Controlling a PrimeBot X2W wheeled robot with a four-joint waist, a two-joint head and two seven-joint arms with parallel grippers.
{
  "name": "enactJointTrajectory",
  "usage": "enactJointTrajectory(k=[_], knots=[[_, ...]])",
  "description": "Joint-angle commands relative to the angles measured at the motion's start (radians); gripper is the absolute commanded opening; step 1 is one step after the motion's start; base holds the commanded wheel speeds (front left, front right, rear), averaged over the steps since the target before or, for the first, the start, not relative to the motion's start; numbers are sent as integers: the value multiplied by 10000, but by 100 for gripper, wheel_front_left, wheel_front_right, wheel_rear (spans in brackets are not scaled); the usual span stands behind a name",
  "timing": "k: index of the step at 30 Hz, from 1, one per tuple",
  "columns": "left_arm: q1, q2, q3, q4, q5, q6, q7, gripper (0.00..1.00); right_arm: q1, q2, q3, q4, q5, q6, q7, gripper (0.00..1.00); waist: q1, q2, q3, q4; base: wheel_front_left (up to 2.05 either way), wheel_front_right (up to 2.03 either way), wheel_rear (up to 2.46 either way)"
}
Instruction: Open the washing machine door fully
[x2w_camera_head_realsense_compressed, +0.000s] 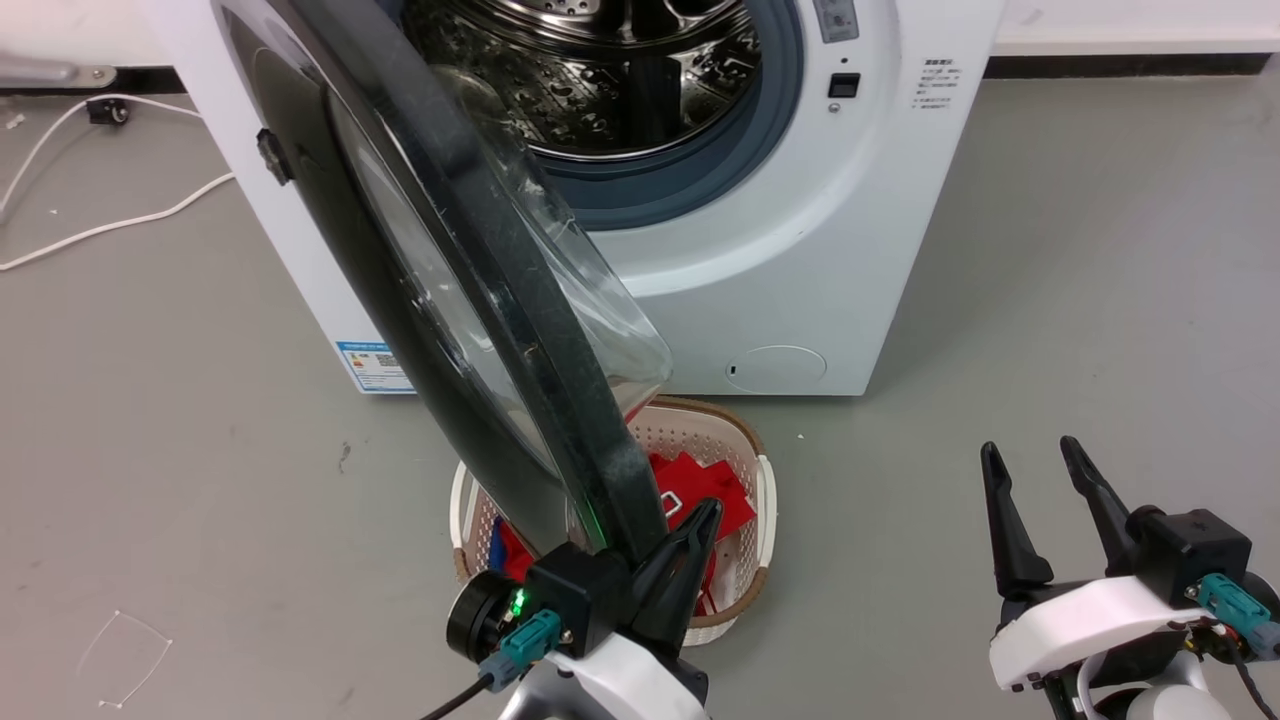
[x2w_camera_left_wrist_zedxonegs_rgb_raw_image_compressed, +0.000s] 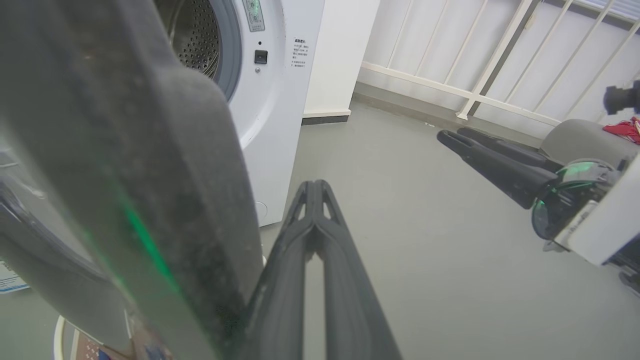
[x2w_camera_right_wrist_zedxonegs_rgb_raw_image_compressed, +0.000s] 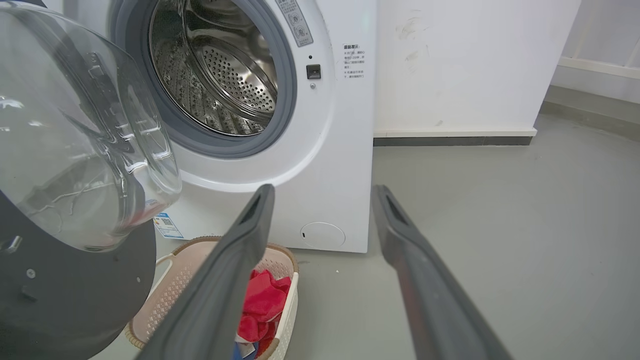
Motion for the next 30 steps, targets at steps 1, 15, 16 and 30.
enactJointTrajectory(k=[1,15,16,30], knots=[[159,175,206,-13,-58,190,42,0,-21,20,7,-51,-36,-2,-3,100,0,0,-22,92,0,0,0],[1216,342,686,-1106,-262,1086,131,0,327,17,-107,-439,-214,-2,277,100,0,0,-206,1083,0,0,0],[1283,323,706,-1236,-324,1109,119,0,369,17,-163,-476,-213,-2,286,100,0,0,-220,1216,0,0,0],[1586,420,1494,-1732,-562,1698,-489,0,495,15,-500,-992,-473,-2,617,100,0,0,-54,2837,0,0,0]])
